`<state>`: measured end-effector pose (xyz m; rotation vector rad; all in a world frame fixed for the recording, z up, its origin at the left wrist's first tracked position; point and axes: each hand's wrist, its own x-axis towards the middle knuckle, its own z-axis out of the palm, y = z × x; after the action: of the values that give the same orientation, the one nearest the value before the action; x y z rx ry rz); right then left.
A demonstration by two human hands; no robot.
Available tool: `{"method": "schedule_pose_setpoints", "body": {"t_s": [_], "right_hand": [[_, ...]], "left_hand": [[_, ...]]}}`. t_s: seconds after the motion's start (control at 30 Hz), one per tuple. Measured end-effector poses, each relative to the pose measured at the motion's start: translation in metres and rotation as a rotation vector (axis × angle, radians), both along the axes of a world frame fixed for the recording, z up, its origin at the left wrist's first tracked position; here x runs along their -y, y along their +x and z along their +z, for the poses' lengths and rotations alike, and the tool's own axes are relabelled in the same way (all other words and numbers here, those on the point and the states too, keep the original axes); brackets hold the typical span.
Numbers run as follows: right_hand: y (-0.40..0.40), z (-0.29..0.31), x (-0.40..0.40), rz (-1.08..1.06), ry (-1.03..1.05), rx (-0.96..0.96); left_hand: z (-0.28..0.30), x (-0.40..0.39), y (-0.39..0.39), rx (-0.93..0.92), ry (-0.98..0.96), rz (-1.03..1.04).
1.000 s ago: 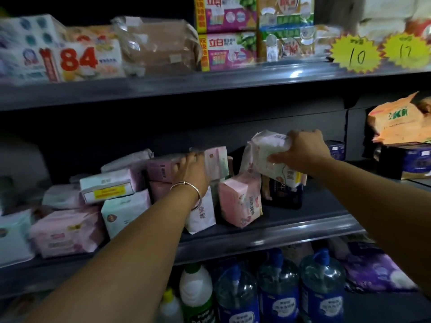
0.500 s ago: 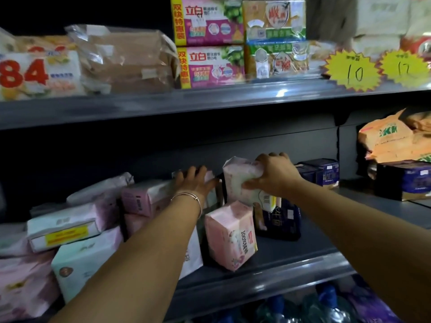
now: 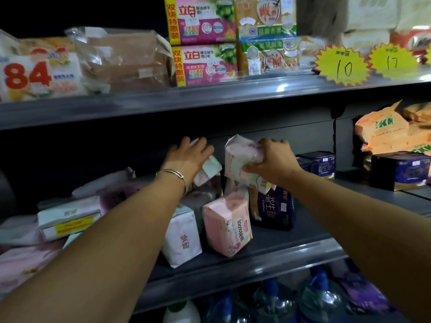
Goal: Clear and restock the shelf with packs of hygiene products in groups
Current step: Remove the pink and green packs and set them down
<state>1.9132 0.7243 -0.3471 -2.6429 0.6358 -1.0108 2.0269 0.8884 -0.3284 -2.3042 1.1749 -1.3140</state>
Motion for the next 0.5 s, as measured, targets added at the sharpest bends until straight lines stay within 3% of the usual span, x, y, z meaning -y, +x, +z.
{"method": "schedule_pose_setpoints", "body": {"t_s": [0.1,0.3,0.5], "right_hand": [[-0.022,0.006,-0.009,0.003,0.001,0.051],[-0.082,0.007,-0.032,0.033,0.0,0.119],[-0.152,-0.027,-0.064,0.071,0.083,0.04]], "left_hand": [[0.007,-0.014,-0.015,-0.152,-0.037,-0.036],[0.013,-0.059,-0.062,-0.184,-0.078,-0.278],[-0.013,-0.11,-0.141,-0.251,-0.007,-0.227]]}}
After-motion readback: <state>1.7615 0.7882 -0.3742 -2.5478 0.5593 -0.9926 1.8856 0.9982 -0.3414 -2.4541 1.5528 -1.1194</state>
